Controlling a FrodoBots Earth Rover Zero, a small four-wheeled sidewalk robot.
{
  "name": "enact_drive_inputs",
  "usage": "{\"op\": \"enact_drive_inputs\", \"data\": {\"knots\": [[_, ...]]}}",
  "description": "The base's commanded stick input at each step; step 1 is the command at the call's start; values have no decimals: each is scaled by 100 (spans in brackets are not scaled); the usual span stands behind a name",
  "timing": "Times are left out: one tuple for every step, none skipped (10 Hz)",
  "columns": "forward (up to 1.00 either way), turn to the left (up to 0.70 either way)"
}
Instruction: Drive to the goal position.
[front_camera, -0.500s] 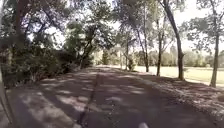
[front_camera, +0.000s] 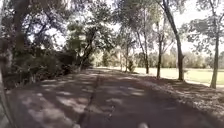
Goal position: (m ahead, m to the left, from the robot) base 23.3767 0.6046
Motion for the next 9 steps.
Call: {"op": "enact_drive_inputs", "data": {"knots": [[70,10],[70,35],[70,35],[70,32],[70,0],[70,0],[70,0],[70,0],[70,0]]}}
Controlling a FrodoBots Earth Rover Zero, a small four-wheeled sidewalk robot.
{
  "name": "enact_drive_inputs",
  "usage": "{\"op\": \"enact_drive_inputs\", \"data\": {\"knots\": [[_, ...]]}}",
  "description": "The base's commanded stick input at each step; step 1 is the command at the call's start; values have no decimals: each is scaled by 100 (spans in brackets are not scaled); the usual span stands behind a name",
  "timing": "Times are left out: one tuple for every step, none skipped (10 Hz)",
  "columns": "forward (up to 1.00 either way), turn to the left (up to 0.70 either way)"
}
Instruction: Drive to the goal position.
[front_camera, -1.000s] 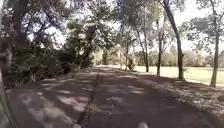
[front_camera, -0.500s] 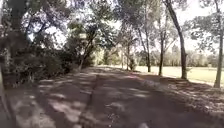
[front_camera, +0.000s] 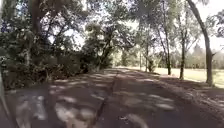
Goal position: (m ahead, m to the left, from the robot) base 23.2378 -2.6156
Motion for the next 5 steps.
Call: {"op": "enact_drive_inputs", "data": {"knots": [[70,0],[70,0],[70,0],[70,0],[70,0]]}}
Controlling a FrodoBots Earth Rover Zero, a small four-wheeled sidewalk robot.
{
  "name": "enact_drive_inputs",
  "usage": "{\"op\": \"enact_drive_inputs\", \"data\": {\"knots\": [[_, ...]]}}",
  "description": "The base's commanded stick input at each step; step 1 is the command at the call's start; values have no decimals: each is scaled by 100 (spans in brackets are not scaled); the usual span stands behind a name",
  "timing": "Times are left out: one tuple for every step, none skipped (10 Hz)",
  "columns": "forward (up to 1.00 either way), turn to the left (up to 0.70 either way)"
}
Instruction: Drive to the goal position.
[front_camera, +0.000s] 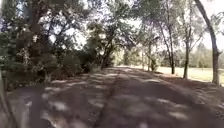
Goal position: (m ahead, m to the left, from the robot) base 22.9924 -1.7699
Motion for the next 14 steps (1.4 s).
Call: {"op": "enact_drive_inputs", "data": {"knots": [[70,0],[70,0],[70,-33],[70,-23],[70,-5],[70,0],[70,0],[70,0],[70,0],[70,0],[70,0],[70,0],[70,0],[70,0]]}}
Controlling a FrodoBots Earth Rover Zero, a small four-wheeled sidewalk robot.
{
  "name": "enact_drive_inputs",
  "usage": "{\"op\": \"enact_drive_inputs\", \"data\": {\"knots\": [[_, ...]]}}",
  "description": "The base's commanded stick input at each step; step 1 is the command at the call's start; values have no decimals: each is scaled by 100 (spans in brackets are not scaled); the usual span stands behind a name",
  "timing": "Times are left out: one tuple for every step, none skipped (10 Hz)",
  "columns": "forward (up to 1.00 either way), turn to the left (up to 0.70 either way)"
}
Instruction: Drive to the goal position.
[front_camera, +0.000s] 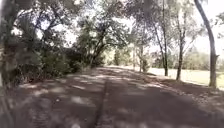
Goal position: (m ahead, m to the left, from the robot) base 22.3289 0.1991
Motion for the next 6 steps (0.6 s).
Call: {"op": "enact_drive_inputs", "data": {"knots": [[70,0],[70,0],[70,0],[70,0],[70,0],[70,0]]}}
